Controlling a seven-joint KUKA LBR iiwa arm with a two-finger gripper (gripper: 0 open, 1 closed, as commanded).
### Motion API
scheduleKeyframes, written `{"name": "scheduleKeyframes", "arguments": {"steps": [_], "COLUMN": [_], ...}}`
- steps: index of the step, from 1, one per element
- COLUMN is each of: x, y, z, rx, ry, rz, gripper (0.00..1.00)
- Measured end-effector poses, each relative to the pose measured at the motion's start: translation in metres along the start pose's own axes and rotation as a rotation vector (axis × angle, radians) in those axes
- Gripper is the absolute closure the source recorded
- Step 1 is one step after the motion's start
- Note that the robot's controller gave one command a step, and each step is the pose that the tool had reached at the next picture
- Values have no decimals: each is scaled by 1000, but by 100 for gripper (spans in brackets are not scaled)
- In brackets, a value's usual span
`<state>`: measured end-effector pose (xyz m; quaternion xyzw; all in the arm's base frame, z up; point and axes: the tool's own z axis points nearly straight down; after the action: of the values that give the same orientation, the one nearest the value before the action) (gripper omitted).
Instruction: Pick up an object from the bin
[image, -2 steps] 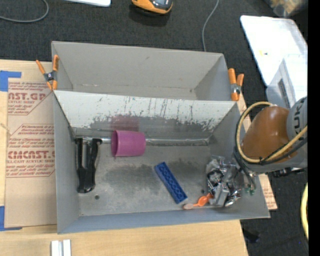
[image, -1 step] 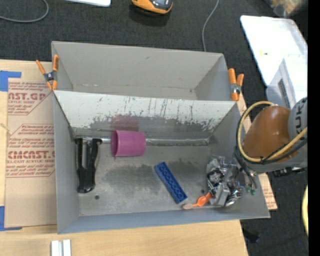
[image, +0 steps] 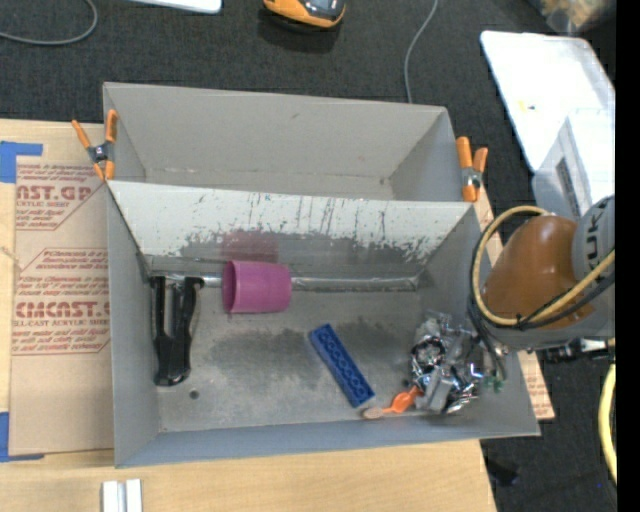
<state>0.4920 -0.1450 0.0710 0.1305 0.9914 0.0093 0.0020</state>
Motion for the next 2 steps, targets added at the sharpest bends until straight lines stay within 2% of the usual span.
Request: {"name": "scheduleKeyframes", "arguments": {"steps": [1,2], "x": [-6,-26], "y": [0,5], "z": [0,1], "rx": [-7,-8], "ry": [10,3], "rz": [-104,47], "gripper": [0,100]}}
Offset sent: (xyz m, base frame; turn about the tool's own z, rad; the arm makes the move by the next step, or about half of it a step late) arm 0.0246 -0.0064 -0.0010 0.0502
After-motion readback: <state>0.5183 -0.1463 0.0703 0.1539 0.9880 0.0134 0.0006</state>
